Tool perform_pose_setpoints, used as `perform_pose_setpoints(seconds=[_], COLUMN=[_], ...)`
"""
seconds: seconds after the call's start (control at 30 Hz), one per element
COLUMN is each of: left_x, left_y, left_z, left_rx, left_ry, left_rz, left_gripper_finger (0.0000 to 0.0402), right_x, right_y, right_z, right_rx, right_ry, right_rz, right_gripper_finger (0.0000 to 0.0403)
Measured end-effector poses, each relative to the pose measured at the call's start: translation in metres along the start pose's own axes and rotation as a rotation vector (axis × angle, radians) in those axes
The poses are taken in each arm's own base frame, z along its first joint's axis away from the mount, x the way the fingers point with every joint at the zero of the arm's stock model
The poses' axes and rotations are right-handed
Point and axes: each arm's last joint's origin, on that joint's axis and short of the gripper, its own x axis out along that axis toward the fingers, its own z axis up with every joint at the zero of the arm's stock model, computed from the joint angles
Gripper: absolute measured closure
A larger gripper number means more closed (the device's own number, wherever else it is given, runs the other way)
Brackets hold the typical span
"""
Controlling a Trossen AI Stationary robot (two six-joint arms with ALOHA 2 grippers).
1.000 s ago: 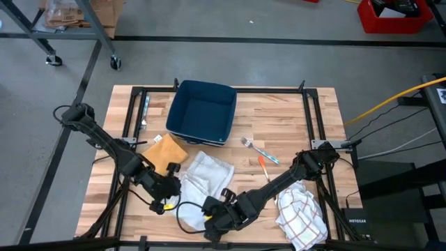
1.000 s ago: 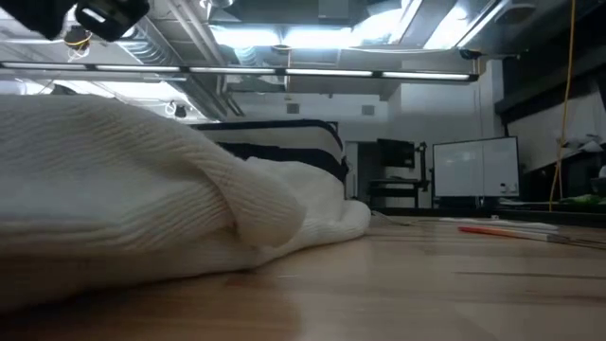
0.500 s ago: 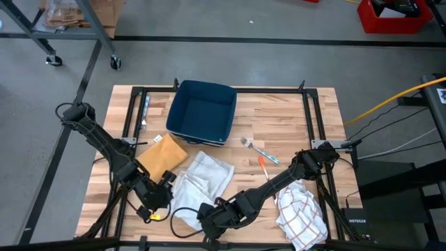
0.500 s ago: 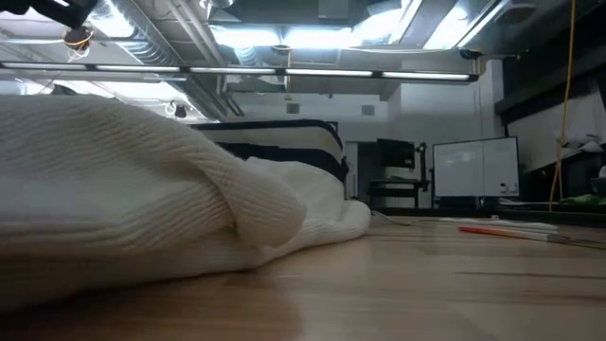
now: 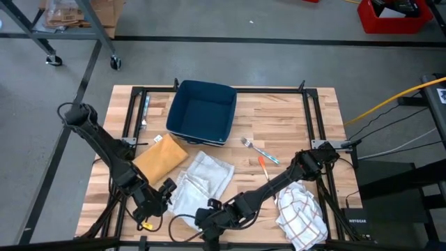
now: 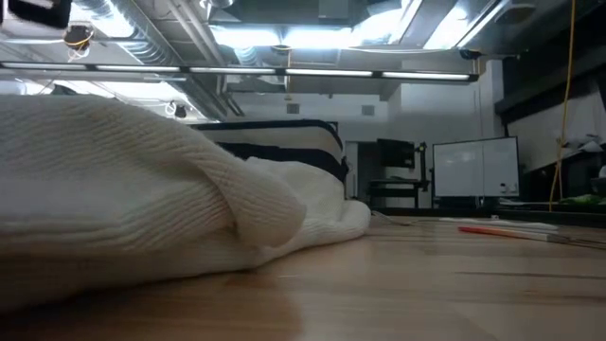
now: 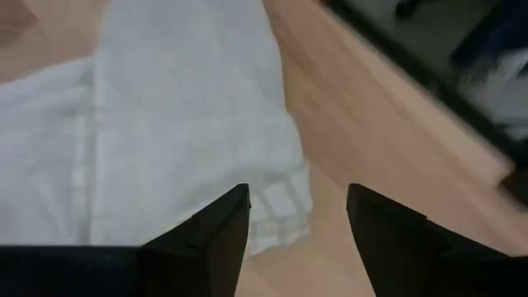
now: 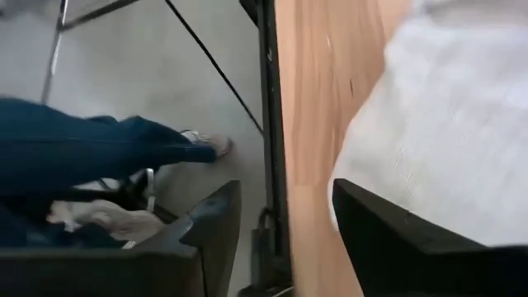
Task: Fold towel
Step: Fold the top white patterned towel
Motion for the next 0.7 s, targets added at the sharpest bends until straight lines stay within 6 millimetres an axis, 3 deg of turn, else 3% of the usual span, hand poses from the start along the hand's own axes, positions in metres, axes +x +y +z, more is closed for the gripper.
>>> perform_pose_setpoints(seconds=[0.13,0.3,0.7], left_x=[0.017,0.035,0.06], left_y=[-0.008,-0.012,-0.013], left_z=[-0.006,-0.008,-0.013], left_rx=[0.083,0.154,0.217], left_ry=[0.054,0.099,0.179], left_rz=[-0.001,0.017,0.086], left_gripper_finger=[0.0205,0.0205,0.0205], right_x=[0.003,0.021,0.059], right_y=[0.004,0.003,-0.011], right_z=[-0.005,-0.017,-0.039], right_rx=[-0.098,-0.137,-0.202], right_ry=[-0.004,0.023,0.065], right_rz=[-0.008,-0.015,-0.1], right_gripper_finger=[0.021,0.0214,0.0214])
